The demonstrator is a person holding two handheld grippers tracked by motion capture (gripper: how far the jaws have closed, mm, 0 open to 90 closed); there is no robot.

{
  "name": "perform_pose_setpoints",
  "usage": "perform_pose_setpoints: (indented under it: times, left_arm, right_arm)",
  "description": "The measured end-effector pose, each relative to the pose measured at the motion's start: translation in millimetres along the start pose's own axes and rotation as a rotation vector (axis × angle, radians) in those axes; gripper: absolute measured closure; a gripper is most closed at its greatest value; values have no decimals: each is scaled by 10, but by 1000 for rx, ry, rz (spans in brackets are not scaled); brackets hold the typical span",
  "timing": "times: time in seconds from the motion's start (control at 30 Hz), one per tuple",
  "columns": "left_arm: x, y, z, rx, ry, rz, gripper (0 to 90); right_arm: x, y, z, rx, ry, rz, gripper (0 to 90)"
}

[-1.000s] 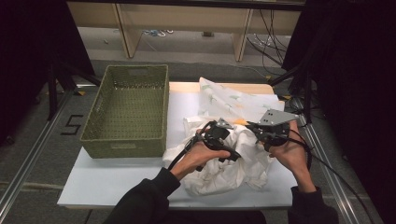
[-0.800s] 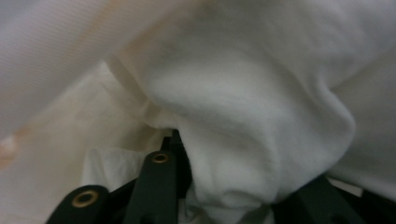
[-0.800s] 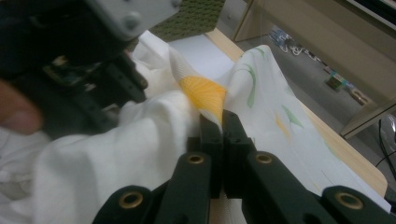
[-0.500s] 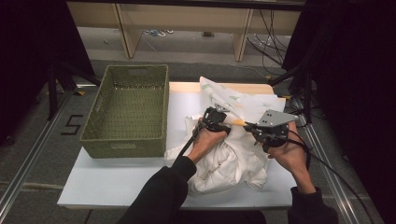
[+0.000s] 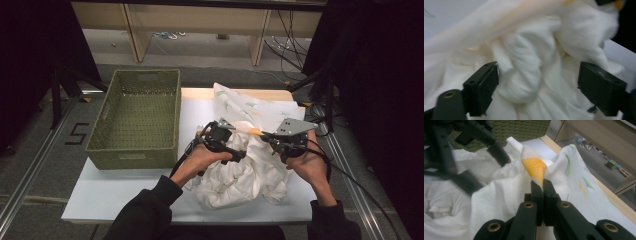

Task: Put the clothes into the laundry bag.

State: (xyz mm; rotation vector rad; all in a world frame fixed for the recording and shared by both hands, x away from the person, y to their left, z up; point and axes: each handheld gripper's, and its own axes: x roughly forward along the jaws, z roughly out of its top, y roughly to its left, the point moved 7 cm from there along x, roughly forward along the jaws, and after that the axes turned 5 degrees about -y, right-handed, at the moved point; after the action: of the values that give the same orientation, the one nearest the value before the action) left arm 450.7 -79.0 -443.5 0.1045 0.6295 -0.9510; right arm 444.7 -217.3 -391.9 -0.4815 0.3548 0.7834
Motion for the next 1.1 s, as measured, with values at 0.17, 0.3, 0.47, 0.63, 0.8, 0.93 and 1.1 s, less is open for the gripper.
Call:
perform_pose_setpoints:
  times: [0.17, 0.3, 0.47, 0.63, 0.8, 0.93, 1.1]
  left_arm:
    - [231, -42, 27, 47, 8, 31, 110]
    - [414, 115, 87, 78, -19, 120, 521]
    - [521, 198, 231, -6, -95, 140, 775]
    - [601, 271, 354, -41, -155, 179, 779]
    - [767, 499, 205, -134, -95, 166, 655]
    - [461, 431, 169, -55, -64, 169, 387]
    - [-69, 400, -47, 132, -20, 281, 182]
  right_arm:
    - [16, 25, -3, 2, 1, 17, 900]
    - [11, 18, -10, -2, 0, 18, 900]
    - [-23, 36, 4, 9, -7, 26, 900]
    - [-54, 51, 32, -7, -8, 22, 900]
    - [4, 54, -82, -4, 25, 31, 900]
    - [8, 29, -114, 5, 29, 31, 900]
    - [-30, 3, -97, 13, 20, 18, 900]
